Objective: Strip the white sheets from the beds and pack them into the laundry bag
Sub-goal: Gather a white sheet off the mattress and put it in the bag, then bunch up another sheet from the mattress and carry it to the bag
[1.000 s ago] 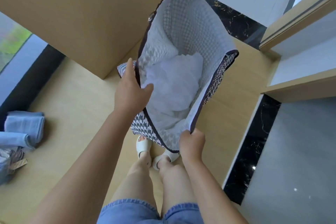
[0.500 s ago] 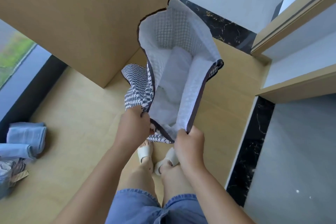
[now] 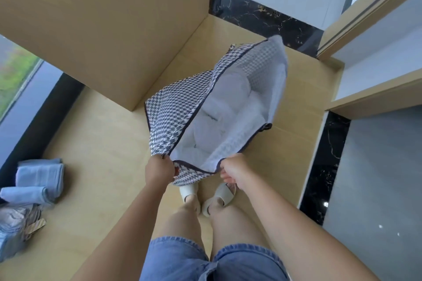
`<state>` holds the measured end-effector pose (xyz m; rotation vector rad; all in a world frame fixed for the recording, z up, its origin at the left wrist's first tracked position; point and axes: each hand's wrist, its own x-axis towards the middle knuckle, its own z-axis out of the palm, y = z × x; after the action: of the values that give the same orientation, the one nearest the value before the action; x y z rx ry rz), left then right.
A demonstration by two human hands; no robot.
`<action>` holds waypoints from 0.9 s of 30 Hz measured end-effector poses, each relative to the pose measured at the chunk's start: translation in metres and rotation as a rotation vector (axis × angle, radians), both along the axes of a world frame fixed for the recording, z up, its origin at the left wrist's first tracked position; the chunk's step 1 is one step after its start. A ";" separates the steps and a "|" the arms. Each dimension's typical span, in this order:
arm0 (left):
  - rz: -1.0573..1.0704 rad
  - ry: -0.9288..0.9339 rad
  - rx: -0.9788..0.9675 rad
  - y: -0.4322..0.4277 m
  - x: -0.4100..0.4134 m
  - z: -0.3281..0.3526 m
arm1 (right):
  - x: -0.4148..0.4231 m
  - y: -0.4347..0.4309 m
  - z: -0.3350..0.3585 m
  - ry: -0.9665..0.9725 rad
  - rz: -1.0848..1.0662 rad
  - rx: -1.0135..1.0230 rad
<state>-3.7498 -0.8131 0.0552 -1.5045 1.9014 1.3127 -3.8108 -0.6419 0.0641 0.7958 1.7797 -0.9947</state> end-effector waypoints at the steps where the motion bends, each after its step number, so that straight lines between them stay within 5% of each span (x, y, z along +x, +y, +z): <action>1: 0.010 -0.025 -0.004 -0.005 0.005 -0.001 | -0.001 0.000 -0.002 0.006 0.024 0.013; 6: 0.038 -0.035 -0.002 -0.015 0.014 -0.013 | 0.001 -0.008 -0.006 0.069 0.123 0.012; 16: 0.000 -0.003 0.026 0.013 0.054 0.019 | 0.029 -0.007 0.034 0.346 0.749 -0.060; 27: 0.709 0.154 -0.006 0.141 0.239 0.077 | 0.115 0.007 0.096 0.515 1.454 -0.345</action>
<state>-3.5112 -0.6723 0.1326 -2.2536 1.4890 1.7405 -3.6956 -0.6344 0.1597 -1.0043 1.8703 -0.4194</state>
